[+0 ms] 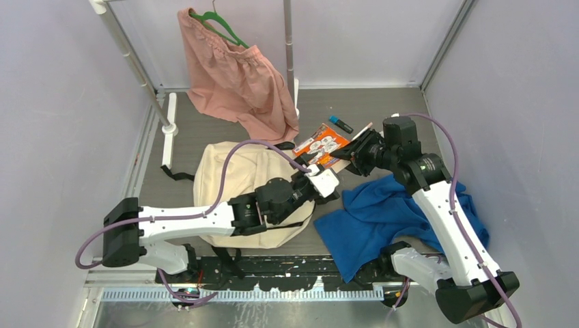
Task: Pack the student bag
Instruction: Pick up the book from the center of the board.
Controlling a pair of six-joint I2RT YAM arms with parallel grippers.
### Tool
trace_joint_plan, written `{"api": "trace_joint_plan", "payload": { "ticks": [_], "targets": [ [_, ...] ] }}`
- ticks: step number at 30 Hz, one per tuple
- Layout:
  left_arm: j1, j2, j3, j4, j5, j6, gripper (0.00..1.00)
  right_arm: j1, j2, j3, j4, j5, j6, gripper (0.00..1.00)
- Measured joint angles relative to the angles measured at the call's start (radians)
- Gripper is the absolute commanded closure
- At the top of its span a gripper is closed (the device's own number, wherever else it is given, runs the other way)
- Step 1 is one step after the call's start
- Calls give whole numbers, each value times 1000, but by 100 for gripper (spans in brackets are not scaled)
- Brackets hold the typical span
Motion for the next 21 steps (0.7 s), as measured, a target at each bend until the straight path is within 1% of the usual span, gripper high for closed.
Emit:
{"api": "trace_joint_plan", "payload": {
  "ticks": [1,2,4,5,6,10,11,12,14,17,18,19,20,21],
  "targets": [
    [0,6,6,-6,5,-1,22,2,0,-2,0,-4,1,99],
    [0,13,10,-7,5,-2,26,3,0,-2,0,-6,1,99],
    [0,23,15,-13,8,-3,39,3,0,-2,1,-9,2,99],
    [0,30,18,-13,8,-6,43,3,-2,-2,2,-10,3,99],
    [0,35,21,-14,8,-8,42,3,-2,-2,3,-13,5,99],
    [0,72,45,-23,1,-8,34,3,-5,-9,19,-25,16,99],
    [0,79,50,-25,-3,-6,34,3,-5,-12,23,-26,20,99],
    [0,86,54,-28,-6,-5,37,3,-6,-15,23,-27,23,99],
    [0,93,56,-31,-13,-5,57,3,-6,-17,23,-29,24,99],
    [4,95,61,-34,-38,11,93,3,-6,-21,14,-27,24,99],
    [5,95,68,-49,-35,26,99,3,-6,-23,16,-29,31,99],
    [4,100,72,-64,-39,51,100,3,-6,-24,15,-27,32,99],
    [2,103,73,-68,-48,59,100,3,-6,-27,8,-21,33,92],
    [-3,105,73,-73,-57,63,100,3,-6,-31,3,-24,35,73]
  ]
}}
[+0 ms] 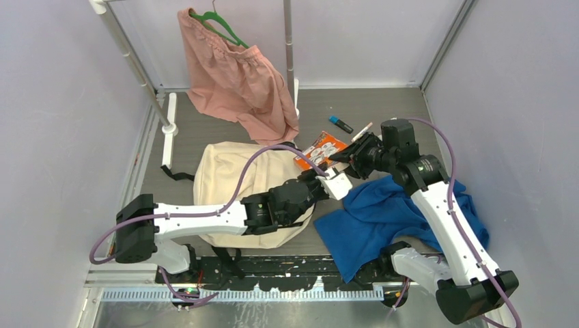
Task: Pack the student bag
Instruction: Pick up the book from the center of the board.
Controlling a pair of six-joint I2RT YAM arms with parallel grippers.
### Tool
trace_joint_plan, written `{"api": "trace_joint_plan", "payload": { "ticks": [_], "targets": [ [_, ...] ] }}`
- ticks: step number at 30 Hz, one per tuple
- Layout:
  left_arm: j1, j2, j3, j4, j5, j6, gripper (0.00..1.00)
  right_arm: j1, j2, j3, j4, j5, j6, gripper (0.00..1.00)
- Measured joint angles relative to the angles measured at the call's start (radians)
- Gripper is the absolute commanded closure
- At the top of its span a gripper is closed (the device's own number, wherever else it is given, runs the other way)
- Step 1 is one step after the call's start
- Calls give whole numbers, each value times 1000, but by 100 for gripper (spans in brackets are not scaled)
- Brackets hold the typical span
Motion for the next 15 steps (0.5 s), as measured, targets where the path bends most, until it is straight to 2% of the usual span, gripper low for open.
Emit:
{"api": "trace_joint_plan", "payload": {
  "ticks": [1,3,4,7,10,12,15],
  "targets": [
    [-2,0,0,-2,-5,-1,100,0,0,-4,-2,-1,1,50],
    [-2,0,0,0,-13,-5,100,0,0,-4,4,-2,2,10],
    [0,-3,0,-1,-19,-19,100,0,-1,-4,18,-10,1,1],
    [29,-22,1,-93,3,-117,100,0,-13,4,66,-11,-21,0],
    [106,-71,8,-244,69,-265,100,0,-23,29,61,21,-77,0],
    [195,-128,19,-343,149,-384,100,-2,-33,42,60,53,-125,0],
    [393,-218,82,-495,339,-590,100,-2,-70,29,84,70,-190,0]
  ]
}}
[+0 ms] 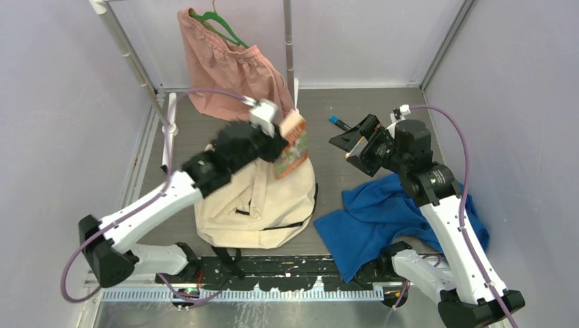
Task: Pack the student bag
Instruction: Pick up the book from the center of the board.
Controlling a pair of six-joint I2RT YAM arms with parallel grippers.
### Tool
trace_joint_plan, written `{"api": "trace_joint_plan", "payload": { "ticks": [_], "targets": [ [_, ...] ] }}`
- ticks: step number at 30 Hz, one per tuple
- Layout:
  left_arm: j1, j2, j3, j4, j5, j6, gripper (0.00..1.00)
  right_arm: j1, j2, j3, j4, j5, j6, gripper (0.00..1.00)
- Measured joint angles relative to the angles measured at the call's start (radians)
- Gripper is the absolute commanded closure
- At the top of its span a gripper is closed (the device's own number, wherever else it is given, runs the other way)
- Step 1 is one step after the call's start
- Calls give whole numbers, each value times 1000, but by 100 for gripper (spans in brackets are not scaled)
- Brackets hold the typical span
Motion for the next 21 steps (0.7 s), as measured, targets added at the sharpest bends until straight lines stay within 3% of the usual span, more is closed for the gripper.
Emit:
{"api": "trace_joint_plan", "payload": {
  "ticks": [4,9,15,21],
  "targets": [
    [270,-66,116,-92,231,-269,100,-1,-77,-93,131,-37,-41,0],
    [542,-107,66,40,555,-676,100,-1,-154,-331,464,-144,0,0],
    [607,-22,-102,345,775,-1131,100,1,-124,-629,1026,-229,214,0],
    [604,24,-137,466,866,-1332,100,37,34,-723,1492,-240,382,0]
  ]
}}
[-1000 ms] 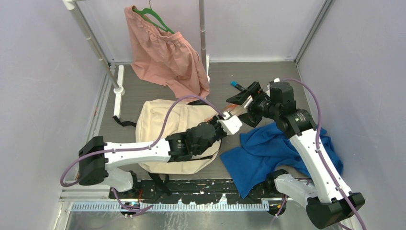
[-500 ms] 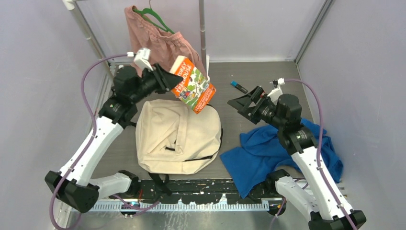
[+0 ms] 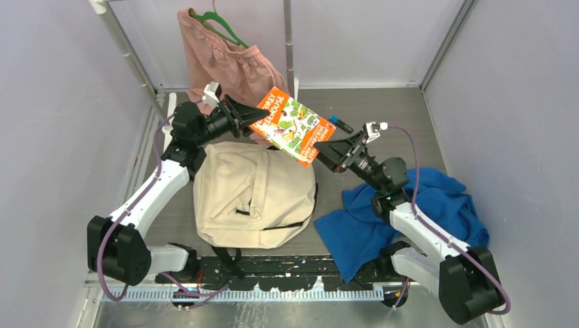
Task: Pack the student bag
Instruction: Pick up the book from the center of the board.
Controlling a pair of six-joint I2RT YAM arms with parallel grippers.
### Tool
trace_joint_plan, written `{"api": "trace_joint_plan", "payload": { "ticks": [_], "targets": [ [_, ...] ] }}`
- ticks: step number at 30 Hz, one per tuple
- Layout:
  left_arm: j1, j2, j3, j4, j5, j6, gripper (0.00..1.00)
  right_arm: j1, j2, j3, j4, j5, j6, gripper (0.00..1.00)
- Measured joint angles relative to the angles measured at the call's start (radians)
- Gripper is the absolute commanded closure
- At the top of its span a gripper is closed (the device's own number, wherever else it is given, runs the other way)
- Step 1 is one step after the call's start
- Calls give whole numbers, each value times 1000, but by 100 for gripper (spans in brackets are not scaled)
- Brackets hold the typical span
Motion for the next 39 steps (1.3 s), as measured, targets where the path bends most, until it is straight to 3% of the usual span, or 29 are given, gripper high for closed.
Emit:
{"api": "trace_joint_plan", "payload": {
  "ticks": [4,6,10,17,19,20,22,23,26,33,36,39],
  "targets": [
    [0,-19,0,44,20,-40,100,55,71,4,158,3,31,0],
    [0,-28,0,57,28,-48,100,74,92,11,202,10,36,5],
    [0,-38,0,63,42,-48,100,87,96,24,235,48,35,31],
    [0,-38,-37,50,34,-20,100,119,97,43,229,103,24,61],
    [0,-38,-45,46,34,-20,99,125,101,46,214,108,22,84],
    [0,-38,-46,45,33,-16,86,127,106,46,202,110,26,96],
    [2,-39,-46,35,27,-5,47,129,111,50,173,117,37,99],
    [3,-39,-46,21,17,8,33,130,110,55,153,119,35,99],
    [2,-54,-44,-69,-48,112,8,126,51,90,-73,155,-13,99],
    [-95,-140,32,-503,-338,517,5,-40,-315,192,-884,433,-295,99],
    [-257,-146,48,-578,-535,645,1,-116,-314,318,-1161,567,-431,99],
    [-527,-84,70,-639,-807,771,0,-140,-253,443,-1373,687,-556,99]
  ]
}}
